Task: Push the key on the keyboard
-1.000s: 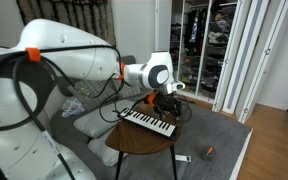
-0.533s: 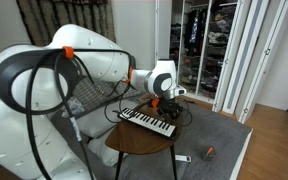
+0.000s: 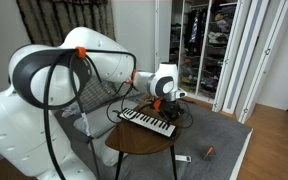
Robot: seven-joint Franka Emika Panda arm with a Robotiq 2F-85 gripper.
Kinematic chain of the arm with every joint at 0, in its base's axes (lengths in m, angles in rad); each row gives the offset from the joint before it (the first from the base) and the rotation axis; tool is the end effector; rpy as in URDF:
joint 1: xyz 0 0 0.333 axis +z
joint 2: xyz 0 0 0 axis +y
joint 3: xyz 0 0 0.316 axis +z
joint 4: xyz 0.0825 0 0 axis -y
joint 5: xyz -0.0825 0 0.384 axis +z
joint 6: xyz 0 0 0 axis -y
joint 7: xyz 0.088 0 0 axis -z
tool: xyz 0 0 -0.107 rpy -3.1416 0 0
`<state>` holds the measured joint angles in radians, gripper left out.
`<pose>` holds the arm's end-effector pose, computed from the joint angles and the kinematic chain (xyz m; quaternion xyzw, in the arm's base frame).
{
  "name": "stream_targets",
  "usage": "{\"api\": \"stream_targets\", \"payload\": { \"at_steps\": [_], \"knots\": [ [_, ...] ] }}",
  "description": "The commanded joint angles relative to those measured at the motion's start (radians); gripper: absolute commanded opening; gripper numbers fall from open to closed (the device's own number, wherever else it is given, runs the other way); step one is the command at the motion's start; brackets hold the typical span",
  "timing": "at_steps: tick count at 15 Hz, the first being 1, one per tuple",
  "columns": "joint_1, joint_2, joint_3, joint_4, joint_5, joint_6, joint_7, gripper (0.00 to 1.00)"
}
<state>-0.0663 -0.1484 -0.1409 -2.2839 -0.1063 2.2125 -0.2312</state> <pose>0.4880 -0.1073 0.4213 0.9978 0.0425 0.0299 0.0408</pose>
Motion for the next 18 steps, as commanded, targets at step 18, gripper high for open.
{"api": "stream_targets", "payload": {
  "at_steps": [18],
  "knots": [
    [-0.004, 0.077, 0.011, 0.040, 0.058, 0.018, -0.104, 0.00]
  ]
}}
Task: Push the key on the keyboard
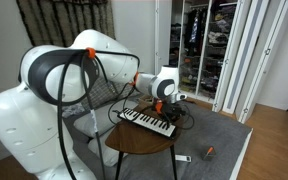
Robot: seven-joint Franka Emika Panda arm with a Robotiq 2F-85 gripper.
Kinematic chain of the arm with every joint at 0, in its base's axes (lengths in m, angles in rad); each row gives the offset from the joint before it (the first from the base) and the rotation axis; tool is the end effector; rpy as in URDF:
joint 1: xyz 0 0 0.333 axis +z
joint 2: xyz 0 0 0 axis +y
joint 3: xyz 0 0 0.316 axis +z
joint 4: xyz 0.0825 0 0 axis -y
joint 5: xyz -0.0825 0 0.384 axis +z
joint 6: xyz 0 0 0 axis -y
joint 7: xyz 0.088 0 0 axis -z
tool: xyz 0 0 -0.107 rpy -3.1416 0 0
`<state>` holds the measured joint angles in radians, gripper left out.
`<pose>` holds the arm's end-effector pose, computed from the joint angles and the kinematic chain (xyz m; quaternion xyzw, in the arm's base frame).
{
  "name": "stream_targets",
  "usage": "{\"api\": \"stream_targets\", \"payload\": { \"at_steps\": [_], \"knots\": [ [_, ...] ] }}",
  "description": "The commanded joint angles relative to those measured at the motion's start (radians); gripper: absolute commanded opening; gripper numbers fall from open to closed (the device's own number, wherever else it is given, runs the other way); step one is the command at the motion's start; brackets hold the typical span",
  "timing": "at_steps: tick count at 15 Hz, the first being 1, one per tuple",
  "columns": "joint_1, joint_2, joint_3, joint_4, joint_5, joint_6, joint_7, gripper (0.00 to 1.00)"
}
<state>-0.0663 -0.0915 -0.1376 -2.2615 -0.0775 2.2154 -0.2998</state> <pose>0.4986 -0.1063 0.4035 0.9969 0.0706 0.0154 0.0300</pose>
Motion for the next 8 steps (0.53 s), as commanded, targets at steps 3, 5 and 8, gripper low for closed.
{"api": "stream_targets", "payload": {
  "at_steps": [3, 5, 8],
  "knots": [
    [-0.005, 0.028, 0.008, 0.019, 0.032, 0.015, -0.048, 0.00],
    [-0.005, 0.033, 0.008, 0.020, 0.033, 0.013, -0.054, 0.00],
    [-0.006, 0.033, 0.007, 0.020, 0.033, 0.013, -0.058, 0.00]
  ]
}}
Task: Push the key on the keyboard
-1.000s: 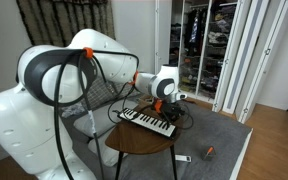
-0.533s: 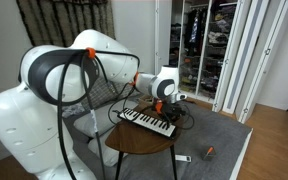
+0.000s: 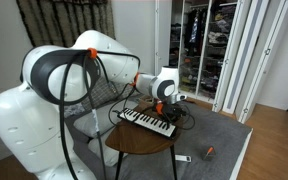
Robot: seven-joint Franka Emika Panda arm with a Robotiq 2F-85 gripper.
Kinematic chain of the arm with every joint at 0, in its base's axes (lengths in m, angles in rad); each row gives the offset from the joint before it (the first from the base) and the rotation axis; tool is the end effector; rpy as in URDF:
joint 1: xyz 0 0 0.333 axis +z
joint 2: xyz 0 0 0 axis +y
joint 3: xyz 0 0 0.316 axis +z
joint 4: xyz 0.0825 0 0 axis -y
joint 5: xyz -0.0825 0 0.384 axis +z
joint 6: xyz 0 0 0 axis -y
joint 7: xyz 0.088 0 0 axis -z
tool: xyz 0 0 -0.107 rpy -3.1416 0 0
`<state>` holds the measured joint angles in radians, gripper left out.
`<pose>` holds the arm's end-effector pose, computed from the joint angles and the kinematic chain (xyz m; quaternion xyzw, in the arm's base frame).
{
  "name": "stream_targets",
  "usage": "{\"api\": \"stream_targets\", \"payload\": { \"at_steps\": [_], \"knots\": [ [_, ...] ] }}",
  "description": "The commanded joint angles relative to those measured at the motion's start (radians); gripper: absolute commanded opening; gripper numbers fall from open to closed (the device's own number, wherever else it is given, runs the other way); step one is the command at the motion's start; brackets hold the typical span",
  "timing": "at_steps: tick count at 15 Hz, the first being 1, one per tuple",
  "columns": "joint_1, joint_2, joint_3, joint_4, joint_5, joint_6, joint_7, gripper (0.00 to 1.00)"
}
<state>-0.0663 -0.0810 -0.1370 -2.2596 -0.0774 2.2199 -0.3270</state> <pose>0.5003 -0.1062 0.3995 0.9959 0.0846 0.0129 0.0302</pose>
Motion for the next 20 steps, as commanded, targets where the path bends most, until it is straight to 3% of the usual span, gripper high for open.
{"api": "stream_targets", "payload": {
  "at_steps": [1, 14, 15, 17, 20],
  "knots": [
    [-0.006, 0.020, 0.007, 0.017, 0.032, 0.008, -0.029, 0.00],
    [-0.021, -0.113, -0.004, -0.009, 0.019, -0.023, -0.007, 0.00],
    [-0.020, -0.136, -0.005, -0.013, 0.020, -0.031, -0.008, 0.26],
    [-0.016, -0.179, -0.005, -0.021, 0.024, -0.043, -0.009, 0.33],
    [-0.014, -0.244, -0.004, -0.030, 0.017, -0.081, 0.008, 0.53]
  ]
}}
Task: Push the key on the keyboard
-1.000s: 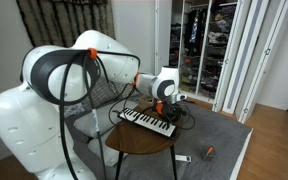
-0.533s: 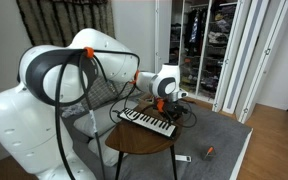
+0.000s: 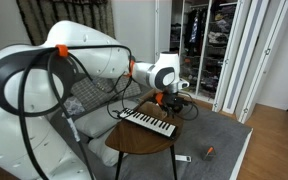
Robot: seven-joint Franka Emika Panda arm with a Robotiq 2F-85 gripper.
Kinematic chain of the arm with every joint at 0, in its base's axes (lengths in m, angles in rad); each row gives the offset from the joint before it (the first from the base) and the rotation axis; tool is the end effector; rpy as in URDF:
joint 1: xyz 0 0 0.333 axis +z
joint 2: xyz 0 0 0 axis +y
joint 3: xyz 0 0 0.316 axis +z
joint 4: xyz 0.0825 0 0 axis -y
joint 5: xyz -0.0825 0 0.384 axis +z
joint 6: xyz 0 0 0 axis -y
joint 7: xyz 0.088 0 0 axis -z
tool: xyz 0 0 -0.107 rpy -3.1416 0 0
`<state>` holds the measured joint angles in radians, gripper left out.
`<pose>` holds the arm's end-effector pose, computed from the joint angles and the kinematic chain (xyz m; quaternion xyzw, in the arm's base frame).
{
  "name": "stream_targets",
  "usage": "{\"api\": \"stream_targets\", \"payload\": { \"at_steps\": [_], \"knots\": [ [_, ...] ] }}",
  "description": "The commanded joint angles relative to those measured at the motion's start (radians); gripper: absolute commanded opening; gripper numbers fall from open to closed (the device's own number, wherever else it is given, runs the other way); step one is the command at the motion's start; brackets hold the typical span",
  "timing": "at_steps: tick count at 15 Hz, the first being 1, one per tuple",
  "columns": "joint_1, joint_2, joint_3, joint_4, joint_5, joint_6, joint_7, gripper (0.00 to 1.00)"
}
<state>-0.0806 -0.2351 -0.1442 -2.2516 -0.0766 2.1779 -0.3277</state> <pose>0.4794 -0.1155 0.4757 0.9941 0.0711 0.0723 0.0374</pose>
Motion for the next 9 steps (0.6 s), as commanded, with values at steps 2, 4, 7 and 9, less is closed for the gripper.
{"api": "stream_targets", "payload": {
  "at_steps": [2, 4, 7, 9],
  "knots": [
    [0.002, -0.131, 0.005, -0.043, 0.013, -0.075, 0.022, 0.68],
    [0.004, -0.170, 0.008, -0.047, 0.015, -0.110, 0.037, 0.82],
    [0.021, -0.225, 0.011, -0.061, 0.024, -0.145, 0.032, 0.99],
    [0.030, -0.252, 0.016, -0.066, 0.029, -0.165, 0.035, 1.00]
  ]
}}
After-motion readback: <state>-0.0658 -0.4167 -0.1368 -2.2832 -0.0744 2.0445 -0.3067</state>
